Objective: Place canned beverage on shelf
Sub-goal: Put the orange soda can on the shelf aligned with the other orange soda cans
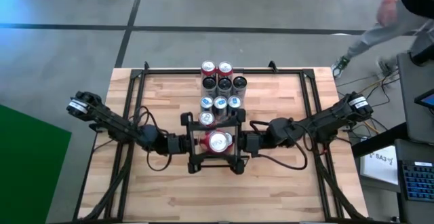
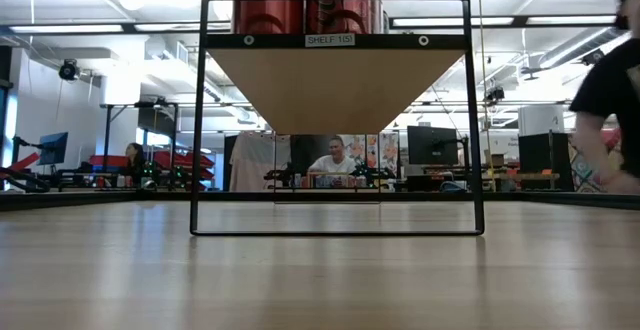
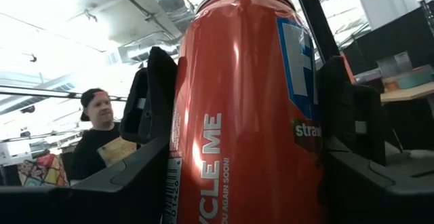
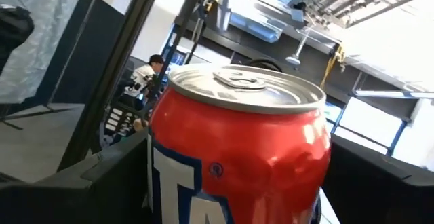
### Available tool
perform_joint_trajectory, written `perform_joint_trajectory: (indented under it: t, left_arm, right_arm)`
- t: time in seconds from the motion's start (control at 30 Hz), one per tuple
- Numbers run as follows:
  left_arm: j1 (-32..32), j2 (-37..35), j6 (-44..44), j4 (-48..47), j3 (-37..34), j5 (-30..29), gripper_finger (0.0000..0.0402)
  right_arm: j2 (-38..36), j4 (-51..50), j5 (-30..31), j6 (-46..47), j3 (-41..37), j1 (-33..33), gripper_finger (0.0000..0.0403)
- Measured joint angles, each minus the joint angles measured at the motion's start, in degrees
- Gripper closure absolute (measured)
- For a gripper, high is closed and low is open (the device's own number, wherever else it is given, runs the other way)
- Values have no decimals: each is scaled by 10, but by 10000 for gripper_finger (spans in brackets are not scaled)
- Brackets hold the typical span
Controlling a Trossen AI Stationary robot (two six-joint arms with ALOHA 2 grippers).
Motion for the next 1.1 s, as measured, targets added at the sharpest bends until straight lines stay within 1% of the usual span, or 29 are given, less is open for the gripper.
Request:
perform_joint_trajectory:
  t: [0.1, 0.23, 0.27, 0.43, 0.57, 0.73, 0.83, 1.0, 1.1]
  left_arm:
    - [-1, 0, 1, -1, 0, 0, 123]
    - [0, 0, 0, 0, 0, -3, 116]
    - [-1, 0, 0, 0, 0, -5, 111]
    - [-3, 0, -4, 4, 0, -15, 76]
    - [-5, 0, -6, 4, 1, -16, 50]
    - [-9, -15, -6, 4, 2, -25, 36]
    - [-10, -33, -5, -17, 2, -36, 35]
    - [-10, -81, 0, -85, 2, -42, 36]
    - [-3, -116, 5, -140, 5, -56, 36]
  right_arm:
    - [1, 1, -7, -5, 0, 1, 62]
    - [1, 0, -10, 0, 2, 0, 114]
    - [1, -1, -12, 1, 2, 0, 120]
    - [0, -3, -24, 12, 3, -1, 119]
    - [-12, -24, -25, 33, 3, -1, 119]
    - [-57, -93, -19, 69, 4, -4, 119]
    - [-90, -163, 4, 81, 20, -11, 119]
    - [-142, -284, 38, 81, 47, -34, 119]
    - [-175, -337, 40, 83, 57, -67, 119]
